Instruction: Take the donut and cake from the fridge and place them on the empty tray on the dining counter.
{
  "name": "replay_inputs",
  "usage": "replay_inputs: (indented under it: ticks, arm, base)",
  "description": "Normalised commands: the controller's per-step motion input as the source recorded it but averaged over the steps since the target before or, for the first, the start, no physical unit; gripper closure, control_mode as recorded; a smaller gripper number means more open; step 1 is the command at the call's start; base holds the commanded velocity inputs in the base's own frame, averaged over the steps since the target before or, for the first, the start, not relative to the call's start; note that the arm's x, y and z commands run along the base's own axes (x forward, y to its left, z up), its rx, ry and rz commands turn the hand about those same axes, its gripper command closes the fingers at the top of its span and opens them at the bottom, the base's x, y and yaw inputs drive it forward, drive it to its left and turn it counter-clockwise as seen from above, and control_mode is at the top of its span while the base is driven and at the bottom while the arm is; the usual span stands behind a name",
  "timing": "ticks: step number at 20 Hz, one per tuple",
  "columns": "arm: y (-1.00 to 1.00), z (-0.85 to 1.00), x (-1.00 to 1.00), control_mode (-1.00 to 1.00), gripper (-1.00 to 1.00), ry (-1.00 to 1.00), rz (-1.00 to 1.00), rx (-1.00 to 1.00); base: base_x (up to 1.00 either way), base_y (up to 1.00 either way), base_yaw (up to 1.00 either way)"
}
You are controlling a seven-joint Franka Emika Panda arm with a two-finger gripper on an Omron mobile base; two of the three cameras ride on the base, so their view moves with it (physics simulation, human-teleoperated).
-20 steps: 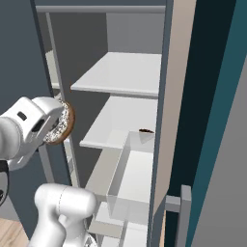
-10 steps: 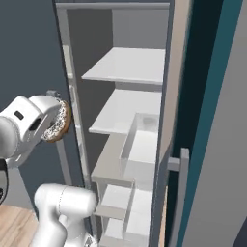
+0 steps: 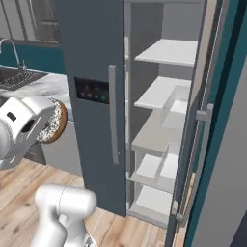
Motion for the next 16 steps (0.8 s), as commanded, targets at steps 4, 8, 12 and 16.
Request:
replay_inputs:
  ticks: [4, 8, 12, 16]
  arm:
    - [0.0, 0.0, 0.0, 1.0, 1.0, 0.0, 0.0, 0.0]
    - [0.0, 0.0, 0.0, 1.0, 1.0, 0.0, 0.0, 0.0]
    - [0.0, 0.0, 0.0, 1.0, 1.0, 0.0, 0.0, 0.0]
    - [0.0, 0.0, 0.0, 1.0, 1.0, 0.0, 0.0, 0.0]
  base:
    - [-0.41, -0.02, 0.89]
    - [-0.14, 0.0, 0.99]
    - [-0.14, 0.0, 0.98]
    - [-0.24, -0.03, 0.93]
